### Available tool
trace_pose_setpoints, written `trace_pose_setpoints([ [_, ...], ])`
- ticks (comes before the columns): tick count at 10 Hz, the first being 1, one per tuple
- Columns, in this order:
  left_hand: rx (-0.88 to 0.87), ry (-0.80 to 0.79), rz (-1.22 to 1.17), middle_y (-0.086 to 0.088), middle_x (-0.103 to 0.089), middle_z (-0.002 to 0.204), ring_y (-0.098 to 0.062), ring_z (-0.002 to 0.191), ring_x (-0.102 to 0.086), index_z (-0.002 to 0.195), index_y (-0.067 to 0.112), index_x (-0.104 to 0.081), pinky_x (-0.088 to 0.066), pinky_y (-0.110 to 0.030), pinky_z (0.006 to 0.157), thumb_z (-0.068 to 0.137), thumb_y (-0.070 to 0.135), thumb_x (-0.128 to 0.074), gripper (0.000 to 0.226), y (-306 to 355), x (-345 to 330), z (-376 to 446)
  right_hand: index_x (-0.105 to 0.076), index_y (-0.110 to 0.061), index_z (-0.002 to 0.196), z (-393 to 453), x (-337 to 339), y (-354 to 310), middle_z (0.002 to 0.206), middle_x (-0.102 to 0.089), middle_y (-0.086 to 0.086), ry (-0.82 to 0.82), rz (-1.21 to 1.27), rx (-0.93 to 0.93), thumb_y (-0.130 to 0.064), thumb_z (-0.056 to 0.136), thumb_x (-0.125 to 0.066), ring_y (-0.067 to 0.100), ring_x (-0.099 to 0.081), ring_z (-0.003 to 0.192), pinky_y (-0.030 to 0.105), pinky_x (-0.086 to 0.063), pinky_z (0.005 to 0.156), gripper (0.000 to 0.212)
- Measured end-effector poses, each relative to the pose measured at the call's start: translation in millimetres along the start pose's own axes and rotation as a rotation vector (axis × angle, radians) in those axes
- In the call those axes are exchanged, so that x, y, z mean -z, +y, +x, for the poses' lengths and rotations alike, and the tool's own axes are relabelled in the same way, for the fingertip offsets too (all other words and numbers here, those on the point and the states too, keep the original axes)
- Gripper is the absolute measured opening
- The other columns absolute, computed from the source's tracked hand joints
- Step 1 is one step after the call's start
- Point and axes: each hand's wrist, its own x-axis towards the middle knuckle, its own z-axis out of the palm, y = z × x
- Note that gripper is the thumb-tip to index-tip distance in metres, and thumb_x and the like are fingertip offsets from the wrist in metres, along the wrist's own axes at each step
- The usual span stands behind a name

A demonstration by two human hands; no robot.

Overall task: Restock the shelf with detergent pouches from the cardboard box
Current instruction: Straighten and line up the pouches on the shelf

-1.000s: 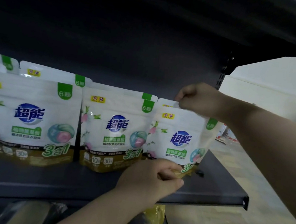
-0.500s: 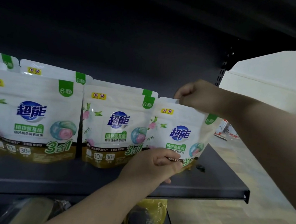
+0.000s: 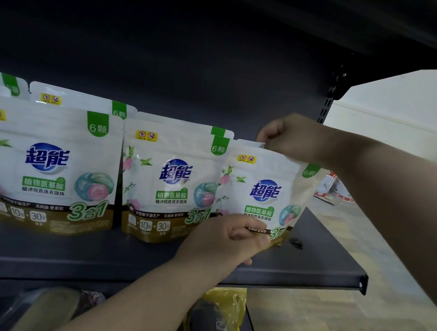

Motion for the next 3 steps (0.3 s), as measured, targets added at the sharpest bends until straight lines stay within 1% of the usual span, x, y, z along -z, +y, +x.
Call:
trace_pose_setpoints([
  [1, 0.005, 0.003, -0.014, 0.018, -0.077, 0.089, -0.005, 0.072, -0.074, 0.106, 0.035, -0.072, -0.054, -0.021, 0.08, 0.085, 0.04, -0.07, 0.022, 0.1, 0.1, 0.0, -0.077, -0.021, 0.092, -3.5, 2.8, -3.0, 0.095, -0.075, 0.0, 0.064, 0.037, 0.007, -0.011, 0.087, -0.057, 0.019, -0.069, 0.096, 0.034, -0.055, 0.087, 0.023],
  [2, -0.011, -0.003, -0.049, 0.017, -0.077, 0.091, -0.005, 0.071, -0.074, 0.105, 0.034, -0.073, -0.053, -0.019, 0.074, 0.085, 0.038, -0.071, 0.021, -1.3, -0.4, 1.3, -0.077, -0.022, 0.093, -7.0, 5.7, -7.8, 0.094, -0.075, -0.004, 0.153, 0.074, 0.087, -0.017, 0.088, -0.058, 0.011, -0.067, 0.091, 0.027, -0.052, 0.084, 0.02],
  [3, -0.028, 0.005, -0.072, 0.016, -0.077, 0.093, -0.004, 0.074, -0.073, 0.108, 0.033, -0.072, -0.049, -0.015, 0.067, 0.087, 0.035, -0.07, 0.021, -0.8, 4.6, -4.0, -0.076, -0.024, 0.094, -10.1, 1.9, -25.0, 0.09, -0.075, -0.007, 0.138, 0.068, 0.158, -0.02, 0.087, -0.061, 0.006, -0.066, 0.085, 0.023, -0.051, 0.079, 0.017],
])
